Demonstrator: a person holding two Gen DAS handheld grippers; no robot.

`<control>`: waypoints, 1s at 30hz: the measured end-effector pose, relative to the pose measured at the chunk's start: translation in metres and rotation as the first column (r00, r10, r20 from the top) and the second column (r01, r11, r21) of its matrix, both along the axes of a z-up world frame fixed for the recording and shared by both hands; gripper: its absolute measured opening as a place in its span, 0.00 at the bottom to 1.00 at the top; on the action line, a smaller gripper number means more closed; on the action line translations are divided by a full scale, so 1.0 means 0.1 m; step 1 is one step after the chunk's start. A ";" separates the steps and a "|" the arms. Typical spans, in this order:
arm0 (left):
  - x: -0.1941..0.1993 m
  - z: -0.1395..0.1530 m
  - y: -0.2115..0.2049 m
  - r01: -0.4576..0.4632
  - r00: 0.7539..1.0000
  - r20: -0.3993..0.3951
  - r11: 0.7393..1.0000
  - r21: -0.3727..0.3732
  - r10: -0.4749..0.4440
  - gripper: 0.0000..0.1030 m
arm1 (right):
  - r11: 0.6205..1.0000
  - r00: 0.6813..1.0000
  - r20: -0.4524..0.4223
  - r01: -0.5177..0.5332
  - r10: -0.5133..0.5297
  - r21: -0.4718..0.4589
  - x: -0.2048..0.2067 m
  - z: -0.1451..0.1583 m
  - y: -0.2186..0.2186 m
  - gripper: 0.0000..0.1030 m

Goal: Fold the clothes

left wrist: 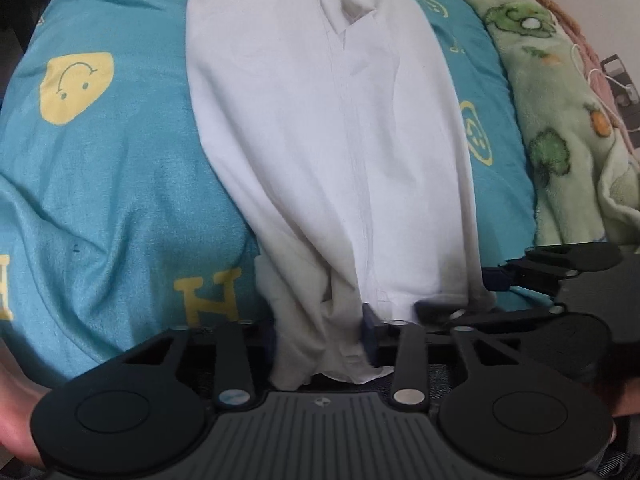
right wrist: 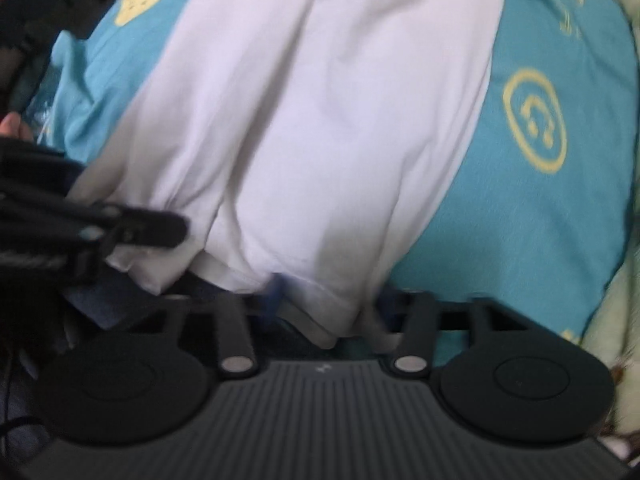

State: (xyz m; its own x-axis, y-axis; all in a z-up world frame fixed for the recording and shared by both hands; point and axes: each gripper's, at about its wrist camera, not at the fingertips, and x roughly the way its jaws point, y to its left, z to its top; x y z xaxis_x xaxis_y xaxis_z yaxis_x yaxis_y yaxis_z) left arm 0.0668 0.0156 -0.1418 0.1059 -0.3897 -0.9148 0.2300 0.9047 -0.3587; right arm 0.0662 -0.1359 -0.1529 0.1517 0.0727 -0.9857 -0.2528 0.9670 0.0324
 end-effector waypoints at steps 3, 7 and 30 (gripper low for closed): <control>-0.02 0.13 0.06 -0.028 0.999 0.042 0.999 -0.045 0.029 0.13 | 0.998 0.998 0.057 0.031 -0.034 0.046 -0.07 0.22 -0.15 0.07; -0.04 0.53 0.18 -0.097 0.983 0.140 0.983 -0.156 0.119 0.12 | 0.984 0.979 0.164 0.092 -0.117 0.155 -0.10 0.66 -0.35 0.07; -1.09 2.62 0.51 -0.184 0.859 0.407 0.929 -0.321 0.311 0.10 | 0.908 0.803 0.516 0.072 -0.298 0.413 -0.97 2.52 -0.48 0.07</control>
State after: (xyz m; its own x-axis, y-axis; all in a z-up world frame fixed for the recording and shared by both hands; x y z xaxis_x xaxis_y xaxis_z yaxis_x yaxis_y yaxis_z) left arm -0.0418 0.0664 0.1207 0.5997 -0.5129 -0.6142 0.2021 0.8398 -0.5039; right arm -0.0311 -0.1834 0.0989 0.7103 0.3110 -0.6315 -0.1528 0.9438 0.2929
